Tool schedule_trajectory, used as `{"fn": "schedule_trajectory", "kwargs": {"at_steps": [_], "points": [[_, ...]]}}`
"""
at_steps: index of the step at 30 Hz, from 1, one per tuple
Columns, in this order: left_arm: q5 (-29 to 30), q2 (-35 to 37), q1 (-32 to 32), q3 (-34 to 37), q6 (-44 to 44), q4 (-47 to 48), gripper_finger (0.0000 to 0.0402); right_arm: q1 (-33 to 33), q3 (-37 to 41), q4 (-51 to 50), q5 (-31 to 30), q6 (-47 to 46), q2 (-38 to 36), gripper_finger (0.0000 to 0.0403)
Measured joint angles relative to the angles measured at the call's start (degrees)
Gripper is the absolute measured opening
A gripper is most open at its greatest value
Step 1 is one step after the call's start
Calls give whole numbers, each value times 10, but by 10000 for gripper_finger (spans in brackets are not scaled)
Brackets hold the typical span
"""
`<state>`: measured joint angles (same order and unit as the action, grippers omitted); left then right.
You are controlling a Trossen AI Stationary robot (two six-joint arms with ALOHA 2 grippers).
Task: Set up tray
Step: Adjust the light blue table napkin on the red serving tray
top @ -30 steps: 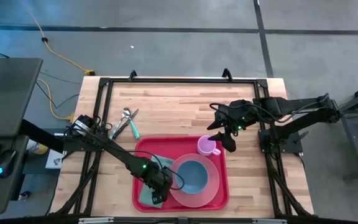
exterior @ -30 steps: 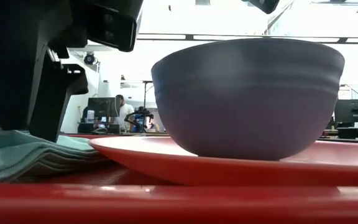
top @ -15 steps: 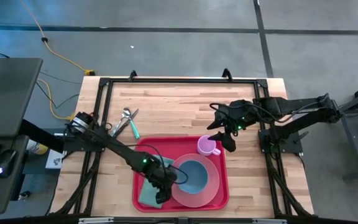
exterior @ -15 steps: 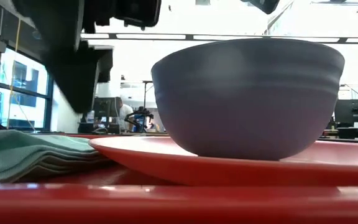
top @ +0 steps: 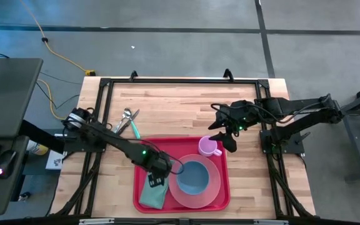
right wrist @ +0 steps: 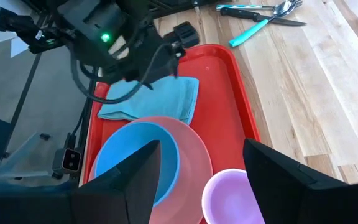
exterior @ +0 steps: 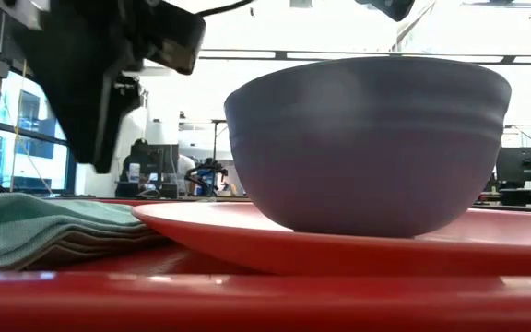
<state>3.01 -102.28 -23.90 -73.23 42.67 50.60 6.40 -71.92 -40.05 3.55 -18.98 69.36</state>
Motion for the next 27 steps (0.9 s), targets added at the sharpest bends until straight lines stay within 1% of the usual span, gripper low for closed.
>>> {"fn": "schedule_trajectory", "kwargs": {"at_steps": [4,10,14,17,21,24,27], "points": [[41,-6,15,0,-9,40,291,0,0,0,-1,0,0,211],[44,-6,31,2,-40,62,291,0,0,0,-1,-2,0,211],[47,-9,33,13,-45,54,291,0,0,0,-1,-4,0,211],[35,-9,33,31,-49,15,291,0,0,0,-1,-4,0,211],[30,-9,33,46,-48,-10,291,0,0,0,-1,-5,0,211],[12,-9,33,60,-47,-40,291,0,0,0,-1,-5,0,211],[2,-9,33,83,-34,-66,291,0,0,0,-1,-5,0,211]]}}
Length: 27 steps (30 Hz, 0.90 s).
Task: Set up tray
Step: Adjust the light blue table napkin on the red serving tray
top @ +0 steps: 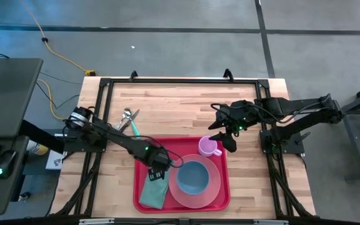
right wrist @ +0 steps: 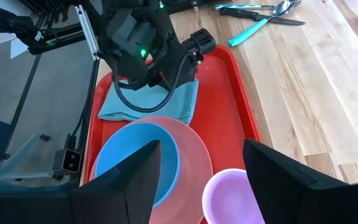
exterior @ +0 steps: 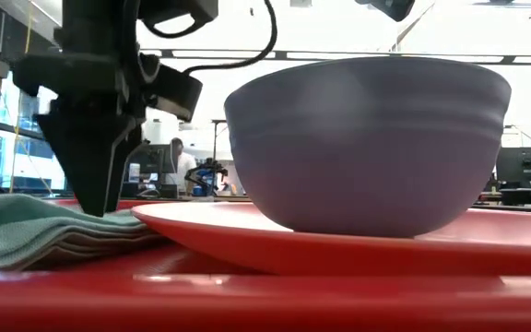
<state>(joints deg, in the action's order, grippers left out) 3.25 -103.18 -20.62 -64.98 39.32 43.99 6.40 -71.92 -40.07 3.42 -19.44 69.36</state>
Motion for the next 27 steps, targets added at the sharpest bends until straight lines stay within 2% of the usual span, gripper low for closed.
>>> {"fn": "schedule_trajectory", "kwargs": {"at_steps": [5,9,12,19,21,25,27], "points": [[-5,1,0,21,15,-28,286,0,0,0,0,0,0,211],[-5,1,1,21,20,-34,247,0,0,0,0,0,0,211],[-7,1,1,21,21,-37,191,0,0,0,0,0,0,211],[-14,1,0,21,32,-39,25,0,0,0,0,0,0,211],[-12,1,0,21,46,-36,20,0,0,0,0,0,0,211],[-10,0,0,21,77,-27,55,0,0,0,0,0,0,211],[-10,0,0,21,91,-20,54,0,0,0,0,0,0,211]]}}
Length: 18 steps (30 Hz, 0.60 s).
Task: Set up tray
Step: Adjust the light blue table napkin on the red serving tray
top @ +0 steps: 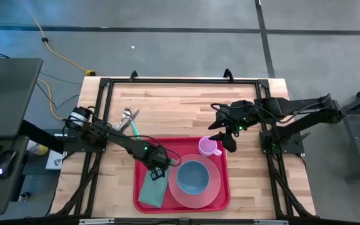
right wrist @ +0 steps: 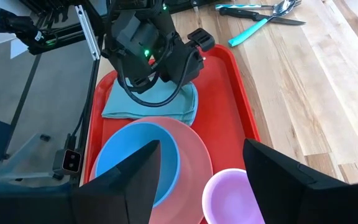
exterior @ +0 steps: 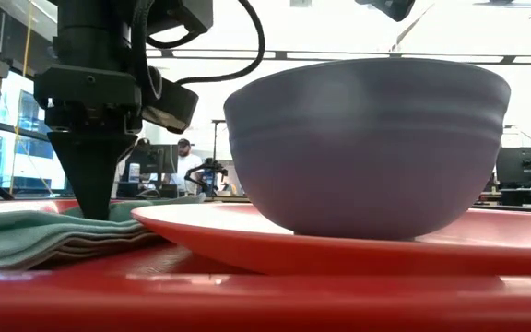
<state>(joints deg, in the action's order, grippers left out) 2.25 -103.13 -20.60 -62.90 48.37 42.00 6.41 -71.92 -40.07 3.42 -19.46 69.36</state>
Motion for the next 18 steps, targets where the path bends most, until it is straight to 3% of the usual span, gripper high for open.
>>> {"fn": "schedule_trajectory", "kwargs": {"at_steps": [4,10,14,18], "points": [[6,0,0,0,15,1,16,0,0,0,0,0,0,211],[9,0,0,0,51,21,37,0,0,0,0,0,0,211],[11,0,0,0,73,48,16,0,0,0,0,0,0,211],[15,0,0,0,83,44,18,0,0,0,0,0,0,211]]}}
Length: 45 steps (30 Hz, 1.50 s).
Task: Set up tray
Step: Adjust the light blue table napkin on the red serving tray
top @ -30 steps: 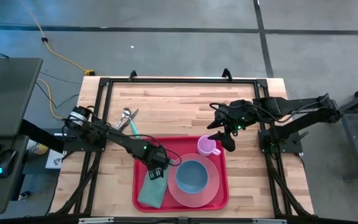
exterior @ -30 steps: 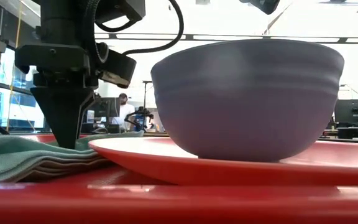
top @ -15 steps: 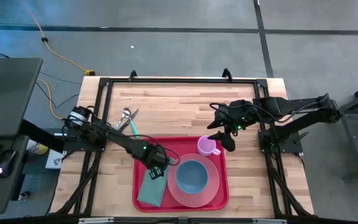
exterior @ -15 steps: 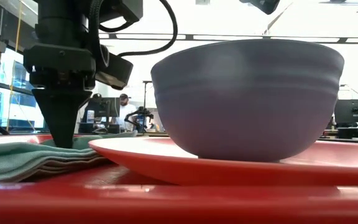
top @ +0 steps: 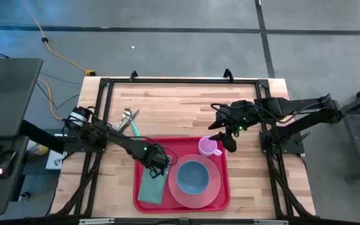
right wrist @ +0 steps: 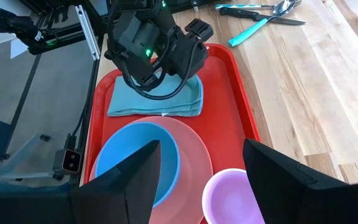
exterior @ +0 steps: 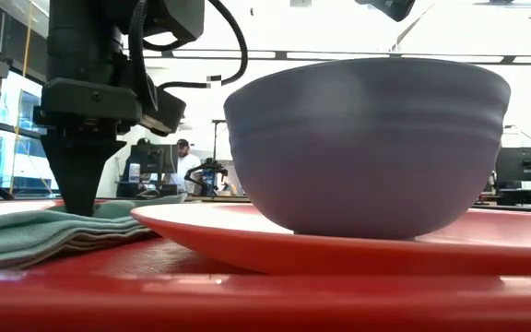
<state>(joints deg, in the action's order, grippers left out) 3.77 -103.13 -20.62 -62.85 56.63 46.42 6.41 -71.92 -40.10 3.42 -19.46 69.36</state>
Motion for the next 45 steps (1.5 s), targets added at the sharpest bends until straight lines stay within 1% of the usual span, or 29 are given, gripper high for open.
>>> {"fn": "schedule_trajectory", "kwargs": {"at_steps": [4,9,14,17,20,25,32,41,45], "points": [[0,0,0,0,21,-1,33,0,0,0,0,0,0,211],[-1,0,0,0,51,1,15,0,0,0,0,0,0,211],[2,0,0,0,85,1,15,0,0,0,0,0,0,211],[3,0,0,0,111,4,25,0,0,0,0,0,0,211],[4,-1,-3,0,136,8,25,0,0,0,0,0,0,211],[17,-1,-13,0,138,10,18,0,0,-2,1,0,0,211],[15,-1,-16,1,120,16,65,0,0,-4,2,2,0,211],[4,16,-16,2,47,4,103,0,0,-4,2,4,0,211],[5,16,-16,-15,15,24,135,0,0,-4,2,4,0,211]]}}
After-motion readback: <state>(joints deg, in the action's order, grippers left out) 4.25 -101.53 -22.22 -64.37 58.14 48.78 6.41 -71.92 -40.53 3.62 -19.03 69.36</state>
